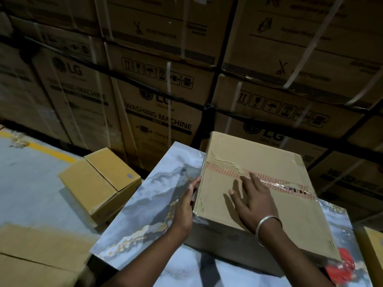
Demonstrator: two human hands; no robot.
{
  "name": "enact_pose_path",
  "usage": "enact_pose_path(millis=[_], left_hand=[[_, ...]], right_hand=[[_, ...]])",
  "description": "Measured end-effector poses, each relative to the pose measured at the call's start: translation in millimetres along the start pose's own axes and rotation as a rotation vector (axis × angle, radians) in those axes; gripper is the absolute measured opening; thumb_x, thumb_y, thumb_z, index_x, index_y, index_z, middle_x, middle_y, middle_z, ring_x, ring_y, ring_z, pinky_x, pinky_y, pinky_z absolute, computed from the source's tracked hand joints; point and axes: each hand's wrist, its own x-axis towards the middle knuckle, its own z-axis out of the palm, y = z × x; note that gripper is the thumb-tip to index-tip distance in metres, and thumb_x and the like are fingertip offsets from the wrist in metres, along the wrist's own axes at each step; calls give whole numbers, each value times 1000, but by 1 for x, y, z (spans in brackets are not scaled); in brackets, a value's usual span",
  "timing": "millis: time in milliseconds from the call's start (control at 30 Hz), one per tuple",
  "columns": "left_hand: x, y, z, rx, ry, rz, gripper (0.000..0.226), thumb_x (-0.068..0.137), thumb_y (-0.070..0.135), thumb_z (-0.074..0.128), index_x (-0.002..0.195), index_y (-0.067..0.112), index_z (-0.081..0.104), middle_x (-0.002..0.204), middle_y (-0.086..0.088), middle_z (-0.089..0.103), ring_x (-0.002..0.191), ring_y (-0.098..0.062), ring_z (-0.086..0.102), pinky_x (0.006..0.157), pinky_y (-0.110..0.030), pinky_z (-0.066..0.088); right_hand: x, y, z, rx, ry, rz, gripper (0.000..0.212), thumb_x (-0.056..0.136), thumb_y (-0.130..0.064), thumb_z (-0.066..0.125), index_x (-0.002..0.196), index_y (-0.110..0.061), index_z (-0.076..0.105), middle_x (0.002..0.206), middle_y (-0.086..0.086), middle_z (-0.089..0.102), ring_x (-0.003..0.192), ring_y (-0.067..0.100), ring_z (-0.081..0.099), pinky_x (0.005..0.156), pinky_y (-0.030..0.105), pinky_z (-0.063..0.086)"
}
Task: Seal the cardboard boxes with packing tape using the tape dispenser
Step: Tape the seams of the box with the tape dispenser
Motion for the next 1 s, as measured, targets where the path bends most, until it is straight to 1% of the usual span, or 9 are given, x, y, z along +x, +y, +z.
enact_pose_path(millis=[100,200,333,433,533,600,700,833,1000], left_hand=[[3,1,3,23,-66,-17,46,108,48,24,148,33,41,139,6,59,125,-10,59,103,-35,51],[8,1,0,3,-145,-68,49,106,53,22,153,40,31,148,5,51,132,-16,54,108,-45,47],[6,4,0,21,-156,-63,46,107,47,19,152,46,27,140,10,54,122,-10,59,93,-29,55],[4,-2,-6,72,-126,-65,47,107,44,24,154,42,24,142,6,53,121,-11,58,87,-23,56],[1,-14,-20,183,-46,-56,43,105,47,33,148,45,35,138,9,53,118,-10,57,94,-27,55],[-4,-23,-31,201,94,18,29,105,41,40,130,43,54,134,8,60,123,-13,58,103,-36,51],[-24,-23,-43,127,278,151,20,100,28,52,107,30,71,107,8,75,109,-13,67,95,-29,53],[-49,-18,-48,149,214,313,15,82,24,74,91,15,81,93,-1,77,95,-17,72,81,-27,56],[-50,-21,-41,156,213,380,20,66,28,92,84,26,83,88,-3,77,88,-21,74,78,-34,61]], right_hand=[[-7,0,5,78,113,-317,63,91,-57,50,131,-10,65,143,12,58,132,24,51,108,31,40],[-9,-3,6,111,83,-487,60,91,-55,55,131,-12,66,138,9,62,125,17,54,98,24,45],[-6,-8,9,128,55,-568,60,91,-58,56,130,-14,65,128,3,66,113,18,60,89,37,57],[-4,-20,11,96,10,-519,69,89,-76,45,129,-22,63,116,-1,62,100,21,58,79,40,52],[-4,-35,13,-36,-59,-455,83,76,-94,31,129,-37,56,113,-5,49,98,21,48,81,40,41],[-5,-39,12,-103,-107,-423,94,67,-102,25,131,-40,54,115,-6,45,100,20,42,84,41,37],[-7,-38,12,-114,-115,-404,97,62,-103,30,132,-40,54,117,-6,44,101,21,42,86,41,37],[-8,-36,16,-104,-71,-426,83,64,-91,51,129,-39,55,112,-6,45,95,24,46,79,40,39],[-9,-37,17,-118,-53,-438,79,66,-82,56,129,-36,57,109,-5,45,92,25,46,77,41,41]])
